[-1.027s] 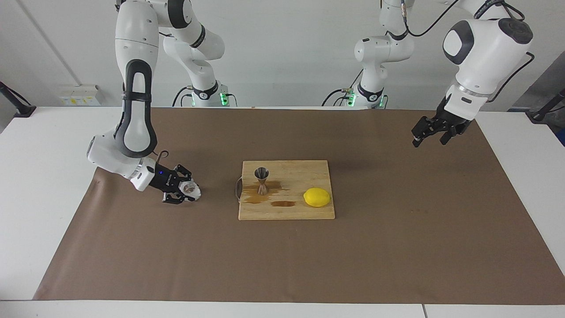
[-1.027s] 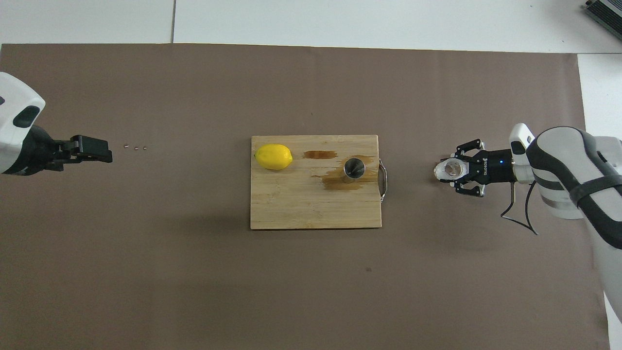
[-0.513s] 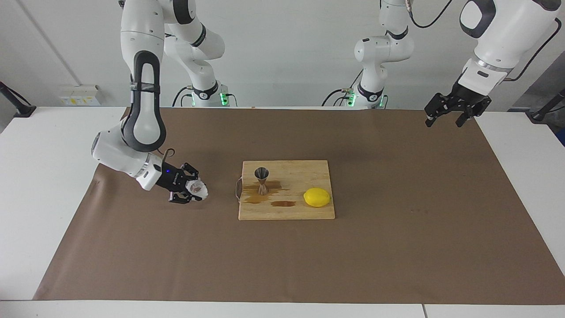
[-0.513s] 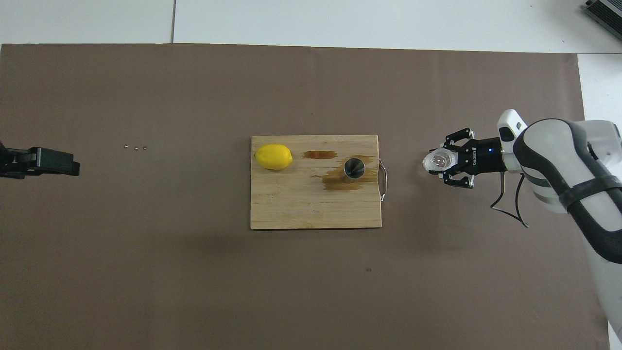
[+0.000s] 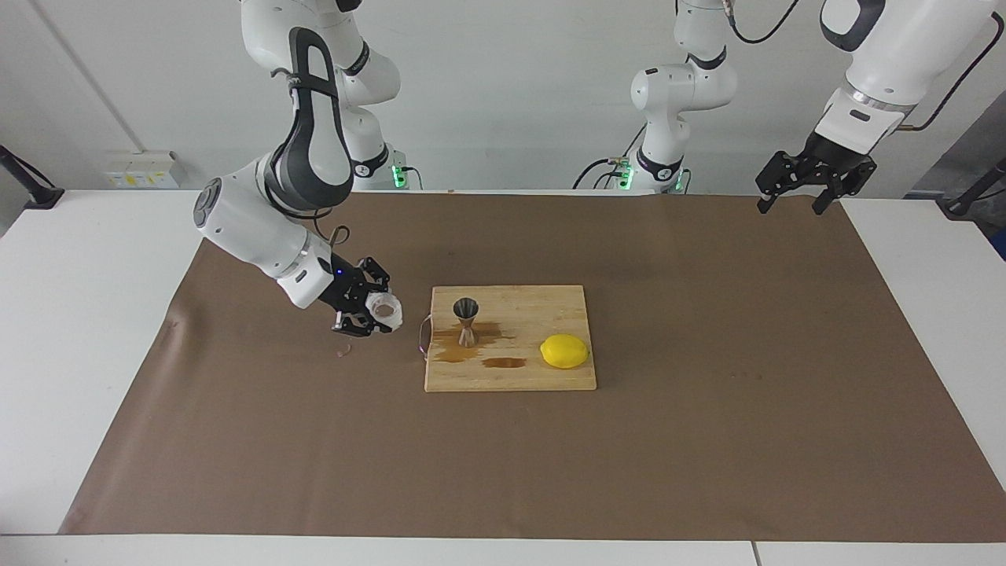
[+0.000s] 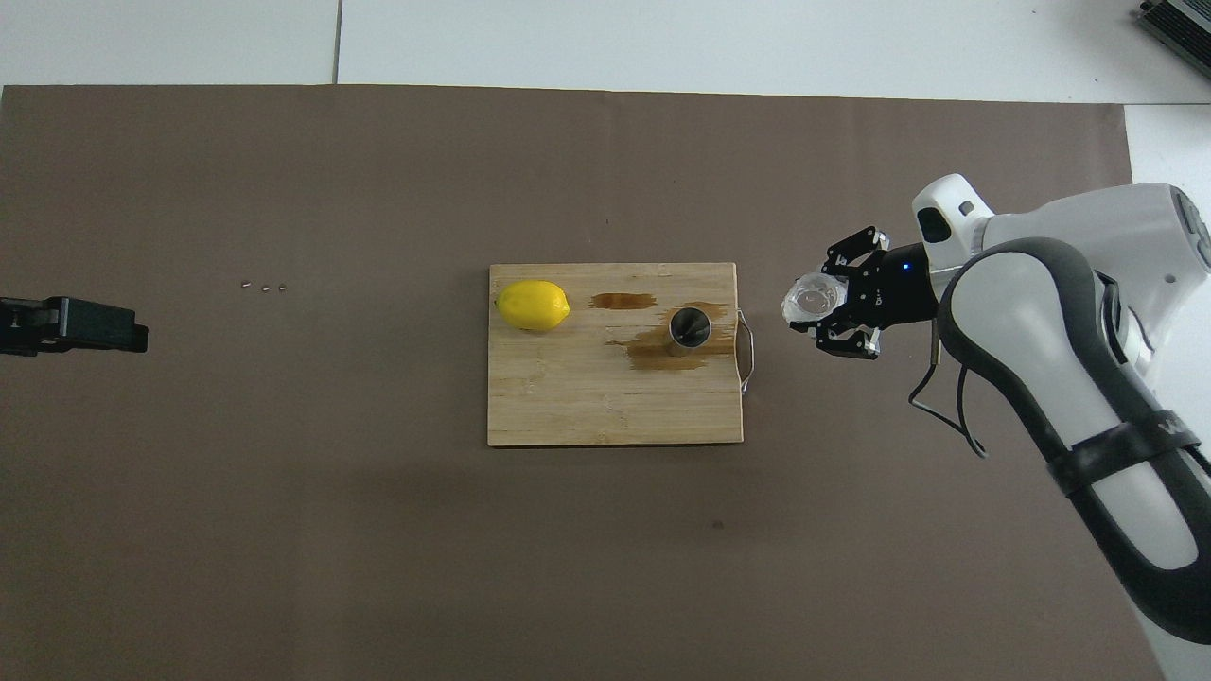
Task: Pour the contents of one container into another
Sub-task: 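Carry the white cup with the right gripper above the metal cup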
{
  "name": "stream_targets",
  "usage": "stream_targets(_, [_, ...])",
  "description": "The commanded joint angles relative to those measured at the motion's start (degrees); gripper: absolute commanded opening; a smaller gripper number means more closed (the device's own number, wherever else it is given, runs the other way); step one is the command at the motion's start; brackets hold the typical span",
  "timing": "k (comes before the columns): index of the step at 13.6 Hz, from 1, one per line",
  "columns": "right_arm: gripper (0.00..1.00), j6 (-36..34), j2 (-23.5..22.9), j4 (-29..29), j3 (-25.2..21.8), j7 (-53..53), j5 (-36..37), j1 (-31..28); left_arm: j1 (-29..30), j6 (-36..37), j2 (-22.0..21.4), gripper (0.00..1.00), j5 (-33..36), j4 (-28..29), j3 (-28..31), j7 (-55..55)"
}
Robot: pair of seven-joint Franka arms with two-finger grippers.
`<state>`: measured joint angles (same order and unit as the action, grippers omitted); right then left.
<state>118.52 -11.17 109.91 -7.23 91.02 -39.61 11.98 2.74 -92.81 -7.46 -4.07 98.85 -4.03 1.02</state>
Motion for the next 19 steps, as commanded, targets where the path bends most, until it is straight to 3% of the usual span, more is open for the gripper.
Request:
stream_targets(1, [0.48, 0.66, 0.19, -1.8, 0.29, -7.41, 5.49, 2.95, -0.28, 2.29, 0.69, 1.0, 1.35, -2.52, 0.08, 1.18])
stream_targets(4, [0.48, 2.85, 0.1, -1.81, 0.29, -12.87, 10.85, 6.38, -1.24, 4.13, 0.96, 1.0, 4.16, -3.32, -0.27, 1.27])
stream_targets(9, [0.48, 5.67, 0.01, -1.72, 0.29, -20.08, 17.19, 11.21, -0.37, 3.96, 0.69, 1.0, 1.89, -3.05, -0.27, 1.18])
stream_targets(19, [0.48, 7.43, 0.1, -1.46, 0.29, -25.63, 26.69, 14.65, 0.16, 4.04, 0.25, 1.0, 1.17, -1.92, -0.1, 1.27])
